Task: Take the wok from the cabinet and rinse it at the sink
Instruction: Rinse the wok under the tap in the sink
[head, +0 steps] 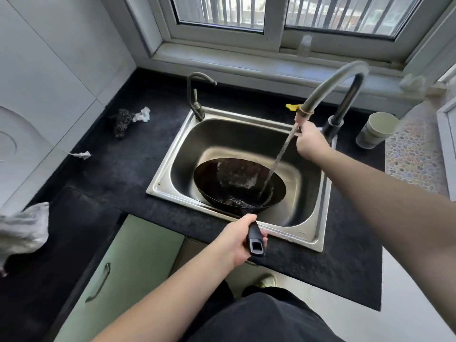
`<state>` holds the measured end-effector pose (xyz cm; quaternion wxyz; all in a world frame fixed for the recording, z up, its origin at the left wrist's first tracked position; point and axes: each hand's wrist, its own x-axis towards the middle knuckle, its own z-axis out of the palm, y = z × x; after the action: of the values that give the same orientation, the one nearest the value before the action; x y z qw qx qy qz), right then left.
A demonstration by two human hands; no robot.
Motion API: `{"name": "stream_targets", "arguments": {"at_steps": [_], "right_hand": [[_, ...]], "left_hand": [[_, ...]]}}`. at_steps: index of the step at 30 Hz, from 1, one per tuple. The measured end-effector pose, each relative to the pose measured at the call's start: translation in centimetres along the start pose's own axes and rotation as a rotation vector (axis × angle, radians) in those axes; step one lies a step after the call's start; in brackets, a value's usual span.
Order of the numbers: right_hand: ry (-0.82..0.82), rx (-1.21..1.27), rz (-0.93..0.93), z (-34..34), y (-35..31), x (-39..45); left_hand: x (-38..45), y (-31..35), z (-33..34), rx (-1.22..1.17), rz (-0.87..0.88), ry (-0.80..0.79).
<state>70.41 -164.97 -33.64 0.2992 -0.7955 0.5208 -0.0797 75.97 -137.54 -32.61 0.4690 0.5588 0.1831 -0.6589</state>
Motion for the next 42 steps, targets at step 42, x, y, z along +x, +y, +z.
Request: {"name": "stream_targets", "arguments": {"at_steps": [42], "right_hand": [[-0.706,0.571,0.408,4.4,1.4,-1.4]], "left_hand": [[2.5,5.9,-8.1,0.729,-0.033,0.049]]}}
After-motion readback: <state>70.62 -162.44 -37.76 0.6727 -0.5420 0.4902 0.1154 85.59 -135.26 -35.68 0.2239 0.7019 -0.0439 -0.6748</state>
